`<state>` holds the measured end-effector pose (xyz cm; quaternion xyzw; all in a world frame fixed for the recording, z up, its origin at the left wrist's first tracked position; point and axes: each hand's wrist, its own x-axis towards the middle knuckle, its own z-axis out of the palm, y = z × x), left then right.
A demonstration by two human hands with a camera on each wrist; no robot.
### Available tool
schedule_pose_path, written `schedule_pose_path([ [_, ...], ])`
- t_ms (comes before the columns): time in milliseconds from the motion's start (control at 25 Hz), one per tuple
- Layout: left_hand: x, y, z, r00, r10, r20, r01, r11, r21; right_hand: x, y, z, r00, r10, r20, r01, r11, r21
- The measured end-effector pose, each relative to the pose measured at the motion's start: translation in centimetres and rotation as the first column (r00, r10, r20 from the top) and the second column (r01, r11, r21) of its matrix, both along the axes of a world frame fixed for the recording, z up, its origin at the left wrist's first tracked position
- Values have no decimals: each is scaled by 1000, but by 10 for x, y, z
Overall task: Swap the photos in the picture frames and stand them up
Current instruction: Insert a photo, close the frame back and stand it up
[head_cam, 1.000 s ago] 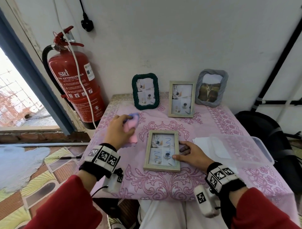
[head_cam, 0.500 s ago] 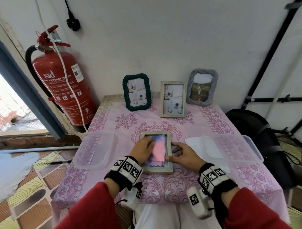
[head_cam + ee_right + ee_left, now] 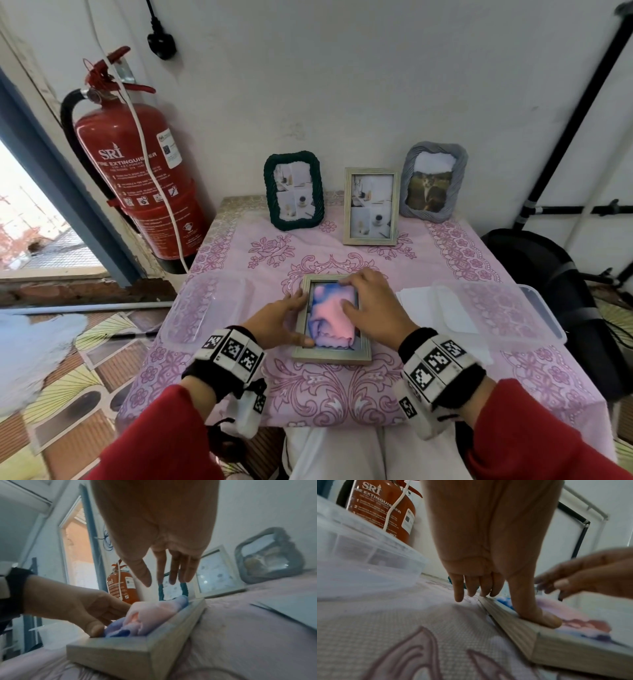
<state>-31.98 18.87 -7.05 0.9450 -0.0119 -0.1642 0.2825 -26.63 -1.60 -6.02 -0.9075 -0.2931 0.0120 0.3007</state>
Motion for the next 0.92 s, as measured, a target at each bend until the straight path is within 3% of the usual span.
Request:
schedule_pose_path([
  [160, -2, 0, 0, 997, -74, 6, 73, 994, 81, 7, 25, -7, 972, 223, -69, -233, 920, -314],
  [360, 0, 3, 9, 969, -231, -90, 248, 898, 364, 27, 27, -11, 984, 172, -39, -176, 960, -218],
  [480, 4, -2, 11, 965, -247, -92, 262, 862, 435, 32, 34, -3, 978, 206, -27, -207, 954, -219],
  [600, 2, -1, 7, 971, -228, -68, 234, 870, 433, 13, 37, -6, 932, 354, -74, -362, 914, -185],
  [760, 0, 3, 5, 977, -206, -54, 211, 900, 381, -18, 18, -18, 892, 450, -37, -448, 873, -194],
  [920, -3, 5, 5, 977, -208, -38, 208, 919, 336, -7, 7, -6, 880, 472, -58, -459, 810, -365],
])
